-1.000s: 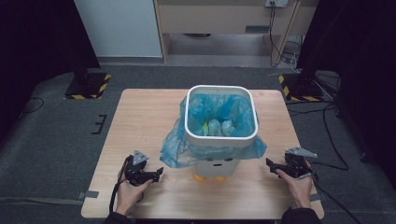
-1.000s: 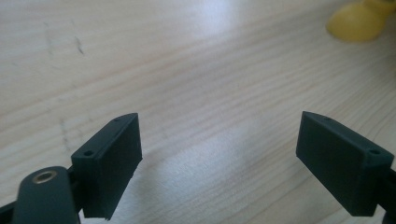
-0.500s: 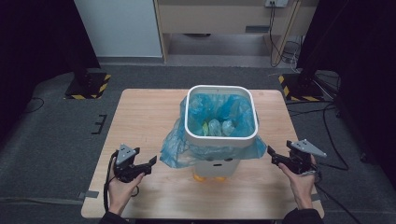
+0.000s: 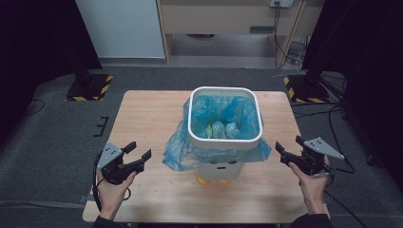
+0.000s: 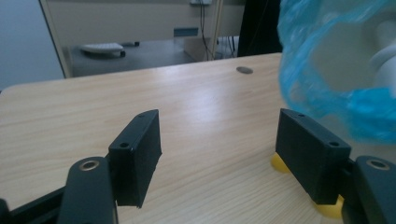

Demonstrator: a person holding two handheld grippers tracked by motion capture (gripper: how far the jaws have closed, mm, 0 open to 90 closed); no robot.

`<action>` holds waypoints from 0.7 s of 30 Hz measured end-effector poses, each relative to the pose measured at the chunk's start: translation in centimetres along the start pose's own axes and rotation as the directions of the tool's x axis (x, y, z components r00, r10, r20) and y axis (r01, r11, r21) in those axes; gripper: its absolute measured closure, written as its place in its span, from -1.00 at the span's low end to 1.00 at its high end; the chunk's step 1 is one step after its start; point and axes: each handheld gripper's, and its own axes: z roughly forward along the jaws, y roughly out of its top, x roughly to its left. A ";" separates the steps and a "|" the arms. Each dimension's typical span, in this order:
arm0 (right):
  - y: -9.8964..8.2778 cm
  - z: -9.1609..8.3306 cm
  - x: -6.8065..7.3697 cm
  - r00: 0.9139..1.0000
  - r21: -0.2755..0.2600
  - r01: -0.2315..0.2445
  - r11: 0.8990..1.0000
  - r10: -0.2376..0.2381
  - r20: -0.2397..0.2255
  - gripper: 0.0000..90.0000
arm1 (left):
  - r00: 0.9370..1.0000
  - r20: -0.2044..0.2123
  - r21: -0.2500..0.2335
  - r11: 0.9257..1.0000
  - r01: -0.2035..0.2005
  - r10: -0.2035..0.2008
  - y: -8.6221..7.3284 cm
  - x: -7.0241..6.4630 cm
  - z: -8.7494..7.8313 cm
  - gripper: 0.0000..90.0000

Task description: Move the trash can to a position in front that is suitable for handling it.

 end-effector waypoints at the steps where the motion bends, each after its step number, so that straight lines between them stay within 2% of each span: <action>1: 0.0 0.0 0.0 1.000 0.000 0.000 1.000 0.000 0.000 -0.62 | 1.000 0.003 -0.010 1.000 -0.001 0.001 0.3 -0.1 -0.2 -0.32; 3: 0.6 -0.5 0.2 1.000 -0.026 0.009 1.000 -0.009 -0.001 -0.62 | 1.000 0.011 -0.027 1.000 0.004 -0.004 0.8 -0.4 -0.6 -0.30; 6: 1.3 -1.0 0.6 1.000 -0.037 0.019 0.999 -0.020 -0.012 -0.62 | 1.000 0.031 -0.054 0.999 0.002 0.000 1.6 -1.1 -1.0 -0.26; 7: 1.4 -1.2 0.8 0.999 -0.034 0.027 0.999 -0.027 -0.017 -0.62 | 0.999 0.048 -0.066 0.998 -0.001 0.004 2.0 -1.7 -1.2 -0.25; 9: 1.6 -1.3 1.0 0.999 -0.041 0.034 0.999 -0.035 -0.023 -0.62 | 0.998 0.056 -0.068 0.998 -0.006 0.010 2.2 -2.0 -1.2 -0.24; 14: 2.3 -2.2 2.0 0.996 -0.067 0.042 0.997 -0.047 -0.073 -0.59 | 0.994 0.105 -0.085 0.996 -0.032 0.041 3.0 -3.7 -1.2 -0.21; 21: 2.6 -2.9 2.8 0.986 -0.061 0.048 0.997 -0.057 -0.155 -0.54 | 0.987 0.145 -0.069 0.996 -0.055 0.065 3.2 -5.6 -0.5 -0.19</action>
